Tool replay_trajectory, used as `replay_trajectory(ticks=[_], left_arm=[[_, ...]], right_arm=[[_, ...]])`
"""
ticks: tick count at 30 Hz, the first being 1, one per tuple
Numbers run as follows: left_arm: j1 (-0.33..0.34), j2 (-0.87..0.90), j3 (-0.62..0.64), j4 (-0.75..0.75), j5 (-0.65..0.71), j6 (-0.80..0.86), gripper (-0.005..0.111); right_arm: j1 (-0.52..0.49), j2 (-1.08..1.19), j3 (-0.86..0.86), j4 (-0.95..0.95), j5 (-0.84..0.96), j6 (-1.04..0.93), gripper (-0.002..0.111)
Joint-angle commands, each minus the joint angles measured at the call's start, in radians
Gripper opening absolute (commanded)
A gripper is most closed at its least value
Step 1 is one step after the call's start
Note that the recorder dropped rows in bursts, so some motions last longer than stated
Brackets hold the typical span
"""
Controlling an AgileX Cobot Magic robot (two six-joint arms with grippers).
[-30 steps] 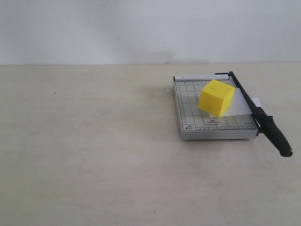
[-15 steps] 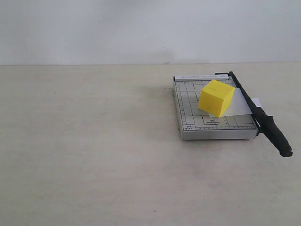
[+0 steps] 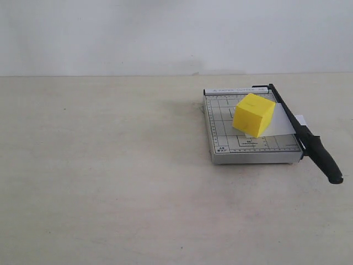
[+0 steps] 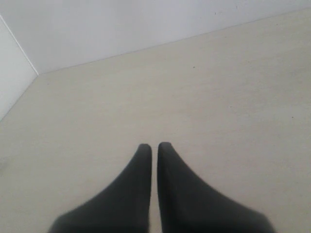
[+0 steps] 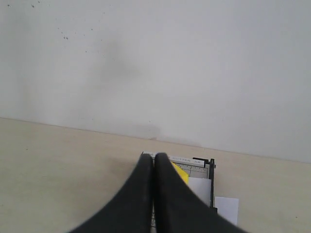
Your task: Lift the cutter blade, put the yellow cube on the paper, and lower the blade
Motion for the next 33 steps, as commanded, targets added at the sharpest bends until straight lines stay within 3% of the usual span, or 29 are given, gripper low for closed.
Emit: replay_trajectory(ticks=[1,9,16,25,33], left_arm=[[0.003,-0.002,-0.001,-0.010,0.000,-0.010,0.004],[0.003,-0.002,-0.001,-0.010,0.000,-0.010,0.004],[0.003,-0.002,-0.001,-0.010,0.000,-0.010,0.004],[0.003,-0.002,-0.001,-0.010,0.000,-0.010,0.004],[0.003,-0.002,-0.001,-0.010,0.000,-0.010,0.004]], right_arm=[[0.000,-0.005,0.002,0.001,-0.008,0.006,0.000],[0.000,-0.028,0.078,-0.147,-0.049,0.035,0.000],[0.001,-0.073,0.221,-0.398,-0.102,0.327,0.000],[0.001,-0.073,0.377,-0.478,-0.268,0.399,0.000],[0.001,-0.073,0.387,-0.569,-0.331,0.464,0.000]])
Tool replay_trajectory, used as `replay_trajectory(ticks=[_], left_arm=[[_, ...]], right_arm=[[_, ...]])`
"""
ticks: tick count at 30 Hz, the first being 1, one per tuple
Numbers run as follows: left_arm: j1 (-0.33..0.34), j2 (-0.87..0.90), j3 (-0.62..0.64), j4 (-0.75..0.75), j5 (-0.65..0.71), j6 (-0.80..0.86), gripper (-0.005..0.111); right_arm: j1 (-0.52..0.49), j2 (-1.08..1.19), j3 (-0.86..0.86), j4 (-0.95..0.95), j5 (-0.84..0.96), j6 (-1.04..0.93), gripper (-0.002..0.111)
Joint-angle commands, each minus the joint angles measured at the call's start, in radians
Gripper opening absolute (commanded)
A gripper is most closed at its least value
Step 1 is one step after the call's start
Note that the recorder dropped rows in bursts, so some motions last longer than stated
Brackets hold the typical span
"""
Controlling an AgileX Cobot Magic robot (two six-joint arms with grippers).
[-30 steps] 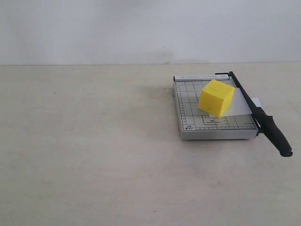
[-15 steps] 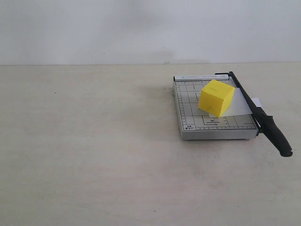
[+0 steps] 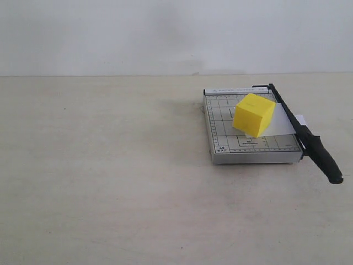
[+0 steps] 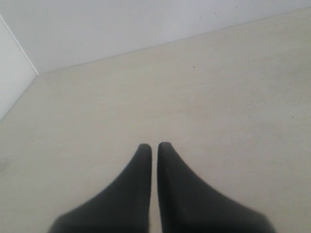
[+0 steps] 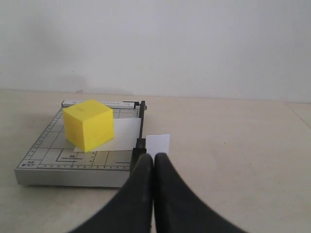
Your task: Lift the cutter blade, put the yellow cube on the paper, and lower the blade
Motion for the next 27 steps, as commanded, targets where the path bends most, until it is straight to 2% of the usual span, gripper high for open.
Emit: replay_trajectory(ticks=[1,4,27], left_arm=[[0.003,-0.002,-0.001,-0.010,0.000,-0.010,0.004],[0.003,-0.002,-0.001,-0.010,0.000,-0.010,0.004],[0.003,-0.002,-0.001,-0.010,0.000,-0.010,0.004]], right_arm=[[0.001,-0.006,0.005,-0.106,-0.020,0.101,0.000],[0.001,-0.006,0.005,-0.130,-0.020,0.155,0.000],[0.001,-0.006,0.005,-0.130,-0.024,0.146,0.000]])
